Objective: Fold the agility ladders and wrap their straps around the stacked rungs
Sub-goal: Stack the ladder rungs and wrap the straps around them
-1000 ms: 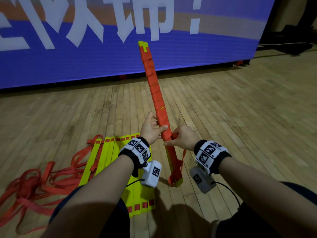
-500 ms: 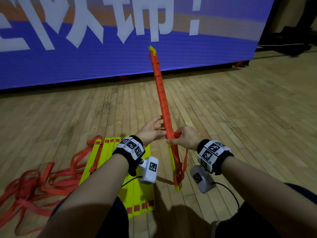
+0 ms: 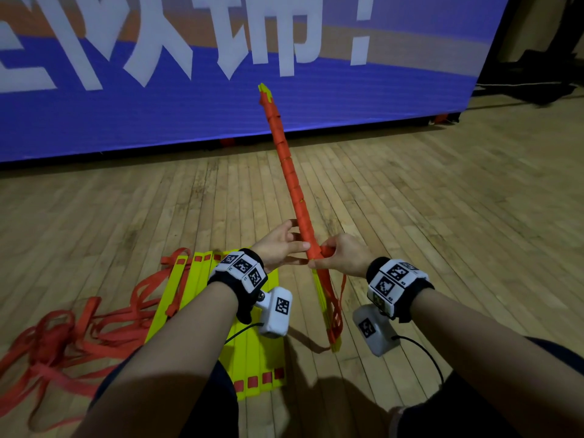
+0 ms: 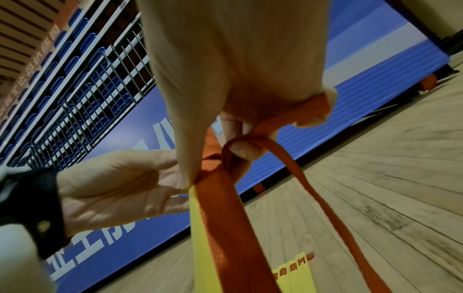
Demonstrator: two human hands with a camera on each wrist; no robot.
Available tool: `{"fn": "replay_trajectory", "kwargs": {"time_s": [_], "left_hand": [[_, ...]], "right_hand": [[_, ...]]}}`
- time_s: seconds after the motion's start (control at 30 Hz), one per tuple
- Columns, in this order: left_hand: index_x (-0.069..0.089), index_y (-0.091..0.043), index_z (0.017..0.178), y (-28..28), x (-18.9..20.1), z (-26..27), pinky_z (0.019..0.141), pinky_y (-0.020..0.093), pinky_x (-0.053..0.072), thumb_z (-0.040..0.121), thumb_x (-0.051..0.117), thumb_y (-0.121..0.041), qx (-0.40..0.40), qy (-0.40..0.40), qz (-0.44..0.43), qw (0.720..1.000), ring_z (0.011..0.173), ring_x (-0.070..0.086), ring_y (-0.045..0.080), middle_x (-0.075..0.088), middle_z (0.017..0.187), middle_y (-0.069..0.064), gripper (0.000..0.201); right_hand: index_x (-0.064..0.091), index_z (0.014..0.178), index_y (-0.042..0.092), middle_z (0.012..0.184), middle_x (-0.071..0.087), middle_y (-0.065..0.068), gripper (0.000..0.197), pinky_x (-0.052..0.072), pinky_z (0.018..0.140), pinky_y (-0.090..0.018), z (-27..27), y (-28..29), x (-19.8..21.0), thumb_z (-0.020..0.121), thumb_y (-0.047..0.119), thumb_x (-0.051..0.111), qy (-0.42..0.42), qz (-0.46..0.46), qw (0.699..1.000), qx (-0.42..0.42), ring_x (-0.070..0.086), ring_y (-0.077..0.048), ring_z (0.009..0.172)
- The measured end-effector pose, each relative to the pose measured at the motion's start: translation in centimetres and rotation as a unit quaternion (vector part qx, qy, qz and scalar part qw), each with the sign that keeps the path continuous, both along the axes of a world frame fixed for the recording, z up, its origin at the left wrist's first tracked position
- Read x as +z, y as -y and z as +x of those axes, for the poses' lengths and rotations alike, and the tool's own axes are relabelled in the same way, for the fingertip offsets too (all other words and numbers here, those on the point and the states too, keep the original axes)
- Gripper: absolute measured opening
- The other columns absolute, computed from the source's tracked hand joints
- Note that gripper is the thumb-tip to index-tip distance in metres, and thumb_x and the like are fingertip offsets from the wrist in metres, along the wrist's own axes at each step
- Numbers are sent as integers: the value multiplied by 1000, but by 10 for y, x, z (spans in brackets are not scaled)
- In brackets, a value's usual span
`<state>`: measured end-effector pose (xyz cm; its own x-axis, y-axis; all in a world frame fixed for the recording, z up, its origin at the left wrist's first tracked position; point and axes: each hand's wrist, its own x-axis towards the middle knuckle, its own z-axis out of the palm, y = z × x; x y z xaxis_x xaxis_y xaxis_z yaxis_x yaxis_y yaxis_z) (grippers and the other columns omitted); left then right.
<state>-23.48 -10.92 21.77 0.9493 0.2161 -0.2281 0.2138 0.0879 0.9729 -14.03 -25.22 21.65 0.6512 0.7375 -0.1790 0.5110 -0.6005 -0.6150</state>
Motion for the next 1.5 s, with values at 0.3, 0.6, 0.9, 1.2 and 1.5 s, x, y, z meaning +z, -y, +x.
{"fn": "replay_trajectory", "kwargs": {"time_s": [0.3,0.6,0.9,1.2,1.5], "left_hand": [[45,-4,133,2,-5,6,69,28,58,89,61,-1,66,-1,60,996,92,62,16,57,107,2,47],[42,-4,120,10,-12,13,56,25,54,85,69,-6,151,13,122,981,81,62,17,51,111,6,44],[51,-11,113,3,-10,13,65,31,59,83,70,-4,104,10,126,987,89,63,21,54,107,6,36],[38,-13,114,3,-12,10,61,28,56,87,63,3,90,10,117,989,74,65,16,66,91,4,41],[38,-17,113,6,-13,10,55,27,54,85,67,-1,141,37,157,977,75,64,21,64,105,14,44]], "right_hand": [[63,75,23,62,58,5,33,39,88,-43,0,-1,-2,88,53,56,14,-6,1000,24,51,-8,64],[60,69,31,60,57,9,28,26,106,-44,1,1,4,94,42,53,41,-13,999,30,53,-2,63],[69,84,25,59,57,9,20,21,109,-47,5,3,6,92,38,57,41,-3,999,24,52,-1,62],[73,82,24,46,54,12,16,36,86,-38,9,5,2,90,33,62,-25,23,999,25,52,4,44],[74,95,14,57,59,2,23,45,63,-30,9,2,1,94,30,57,-31,61,998,-9,54,-11,54]]}}
